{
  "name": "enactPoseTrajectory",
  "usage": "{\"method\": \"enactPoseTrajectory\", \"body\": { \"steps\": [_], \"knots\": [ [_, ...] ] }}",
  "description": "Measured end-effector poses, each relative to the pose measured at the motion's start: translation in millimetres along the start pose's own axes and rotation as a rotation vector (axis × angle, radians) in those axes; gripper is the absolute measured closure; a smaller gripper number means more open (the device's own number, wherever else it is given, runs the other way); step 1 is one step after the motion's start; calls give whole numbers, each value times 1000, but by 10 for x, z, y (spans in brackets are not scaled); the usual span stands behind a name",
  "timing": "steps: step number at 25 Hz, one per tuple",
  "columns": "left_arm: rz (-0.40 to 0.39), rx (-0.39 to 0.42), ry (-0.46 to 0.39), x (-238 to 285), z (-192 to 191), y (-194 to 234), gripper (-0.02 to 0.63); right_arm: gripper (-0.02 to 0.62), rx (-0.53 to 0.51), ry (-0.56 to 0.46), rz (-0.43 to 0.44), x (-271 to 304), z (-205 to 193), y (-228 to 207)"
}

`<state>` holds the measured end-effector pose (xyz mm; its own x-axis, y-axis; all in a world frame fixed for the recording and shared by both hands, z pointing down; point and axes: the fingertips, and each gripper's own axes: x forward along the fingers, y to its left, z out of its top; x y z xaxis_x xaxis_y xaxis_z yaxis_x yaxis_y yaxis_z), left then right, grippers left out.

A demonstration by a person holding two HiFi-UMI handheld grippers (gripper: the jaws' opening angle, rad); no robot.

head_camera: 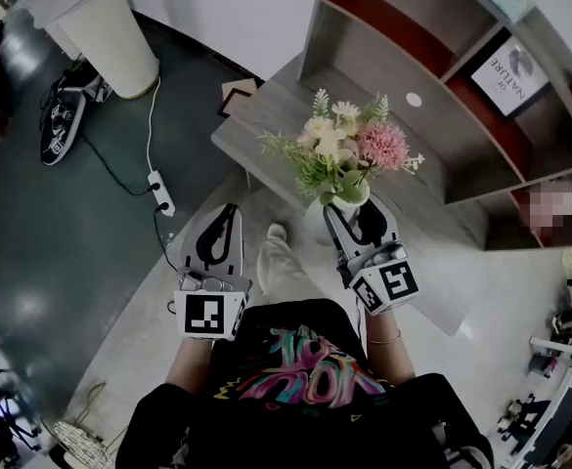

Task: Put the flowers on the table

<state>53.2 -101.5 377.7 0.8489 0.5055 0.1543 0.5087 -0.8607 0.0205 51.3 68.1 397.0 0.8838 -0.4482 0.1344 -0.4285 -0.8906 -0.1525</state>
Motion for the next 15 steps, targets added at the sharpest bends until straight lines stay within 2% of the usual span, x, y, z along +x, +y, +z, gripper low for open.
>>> {"method": "enactPoseTrajectory", "body": {
  "steps": [6, 11, 15],
  "knots": [
    [42, 22, 18, -535, 12, -429, 571, 342, 32, 4, 52, -575, -97, 222],
    [42, 30, 70, -103, 113, -209, 571, 344, 70, 27, 74, -138, -27, 40],
    [49, 31, 39, 41, 211, -111, 571, 344, 61, 13, 97, 18, 77, -14]
  ]
}}
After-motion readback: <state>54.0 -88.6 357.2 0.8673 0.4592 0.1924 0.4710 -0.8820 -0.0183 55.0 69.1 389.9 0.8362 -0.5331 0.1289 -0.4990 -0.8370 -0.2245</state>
